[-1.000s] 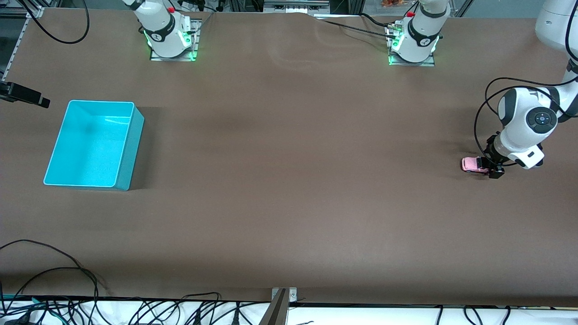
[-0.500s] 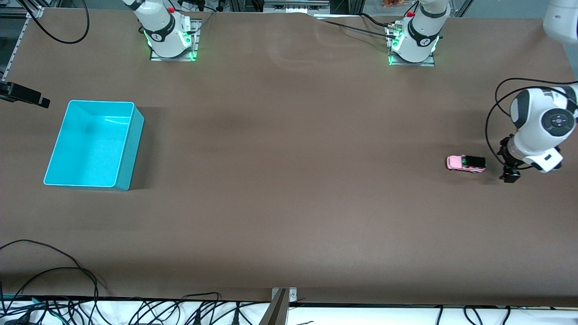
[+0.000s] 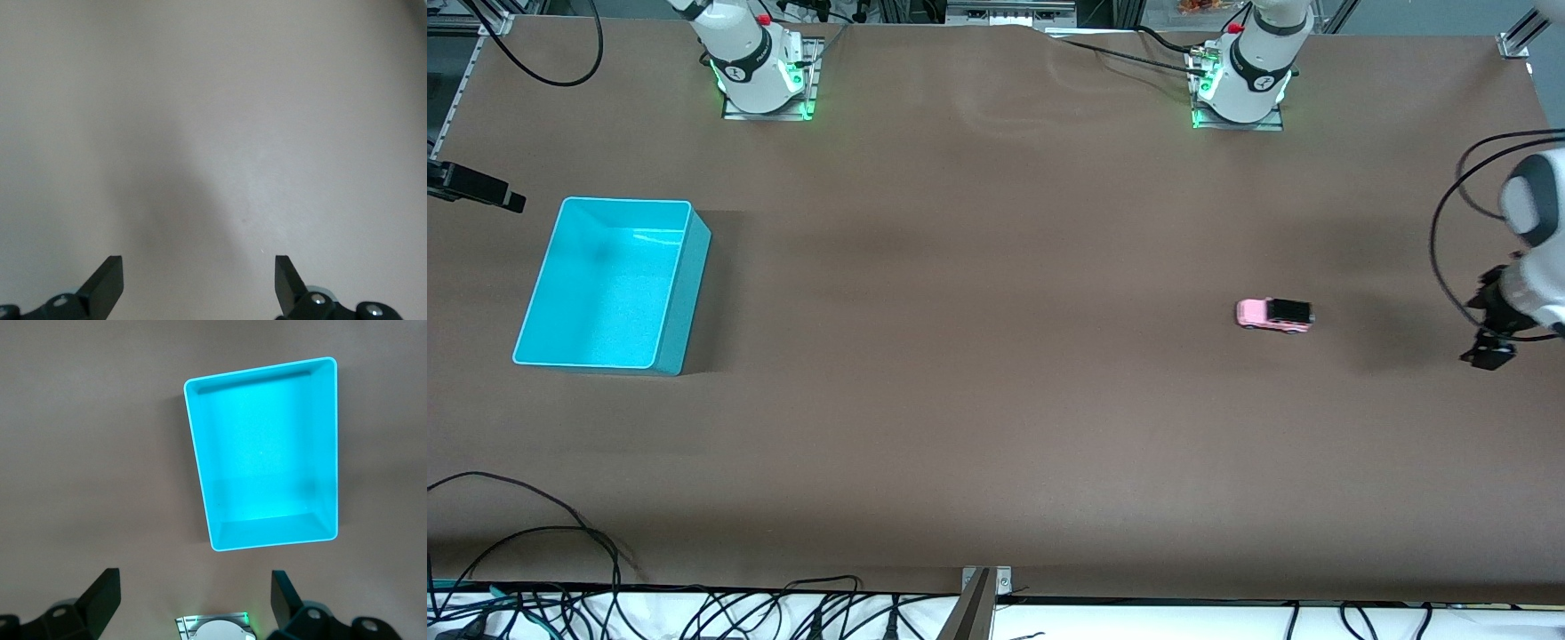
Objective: Wind and store pink jeep toy
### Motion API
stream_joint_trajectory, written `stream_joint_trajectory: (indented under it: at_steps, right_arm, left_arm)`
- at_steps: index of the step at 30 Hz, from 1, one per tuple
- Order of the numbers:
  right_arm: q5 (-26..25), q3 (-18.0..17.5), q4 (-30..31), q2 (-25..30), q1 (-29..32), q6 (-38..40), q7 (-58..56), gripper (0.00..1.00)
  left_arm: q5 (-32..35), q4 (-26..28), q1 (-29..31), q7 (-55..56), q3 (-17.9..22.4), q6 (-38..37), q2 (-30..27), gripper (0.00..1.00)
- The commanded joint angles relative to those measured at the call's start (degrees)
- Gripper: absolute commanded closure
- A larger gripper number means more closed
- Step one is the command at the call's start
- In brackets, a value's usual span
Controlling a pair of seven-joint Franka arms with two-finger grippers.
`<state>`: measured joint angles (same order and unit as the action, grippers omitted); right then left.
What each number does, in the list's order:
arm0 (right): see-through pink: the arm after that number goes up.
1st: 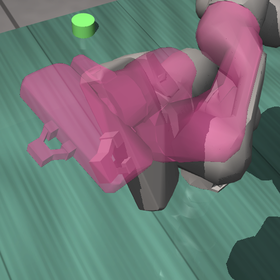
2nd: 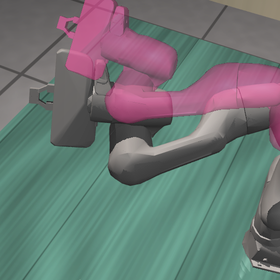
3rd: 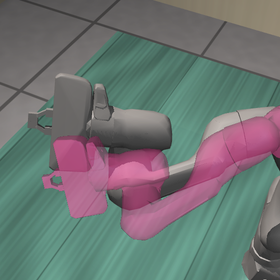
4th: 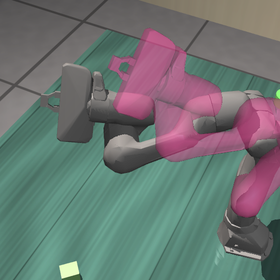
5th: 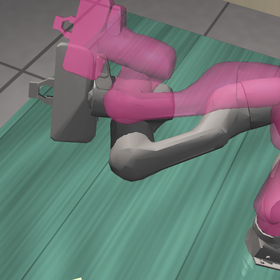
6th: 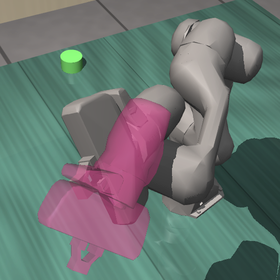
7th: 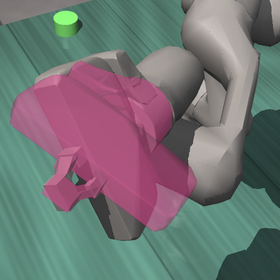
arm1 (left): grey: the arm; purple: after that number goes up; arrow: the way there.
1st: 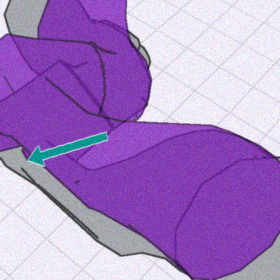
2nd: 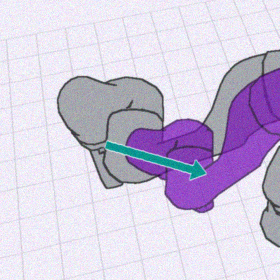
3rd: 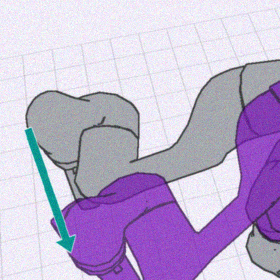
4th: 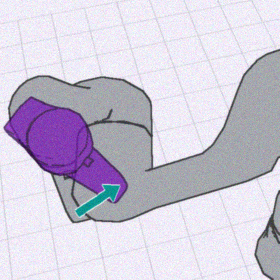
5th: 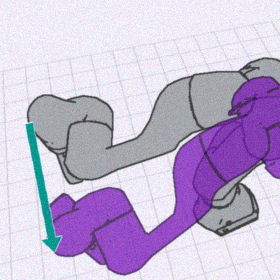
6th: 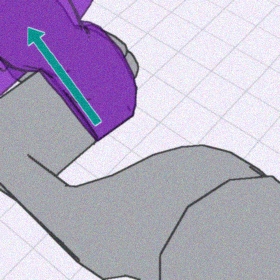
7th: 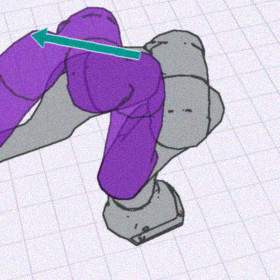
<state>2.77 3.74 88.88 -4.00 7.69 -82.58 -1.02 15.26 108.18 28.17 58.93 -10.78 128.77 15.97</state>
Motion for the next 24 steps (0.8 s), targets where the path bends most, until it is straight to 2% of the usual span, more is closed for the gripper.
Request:
stream_joint_trajectory:
  at_steps: [1,8,13,19,24]
  right_arm:
    - [1.0,-0.1,-1.1,-0.5,0.0,0.4,-0.6,0.0]
    - [0.9,-0.1,-1.1,-0.5,0.0,0.5,-0.6,0.0]
    - [0.7,-0.1,-1.1,-0.5,-0.7,0.5,-0.4,0.0]
    - [-0.6,-0.1,-1.1,-0.5,-1.2,0.3,-0.6,0.0]
    - [-1.4,-0.1,-1.1,-0.5,-2.0,0.2,-0.7,0.0]
  left_arm:
    - [-5.2,-6.8,0.4,-15.1,-0.2,-6.6,-0.5,0.0]
    - [-8.0,-13.6,-0.4,-30.3,-0.4,-12.0,-0.6,0.0]
    - [-8.1,-18.2,-0.3,-40.2,-2.3,-16.8,-0.7,0.0]
    - [-8.1,-24.1,-0.3,-45.2,-6.0,-24.0,-0.7,0.0]
    - [-8.1,-26.7,-0.1,-45.9,-10.0,-28.7,-0.9,0.0]
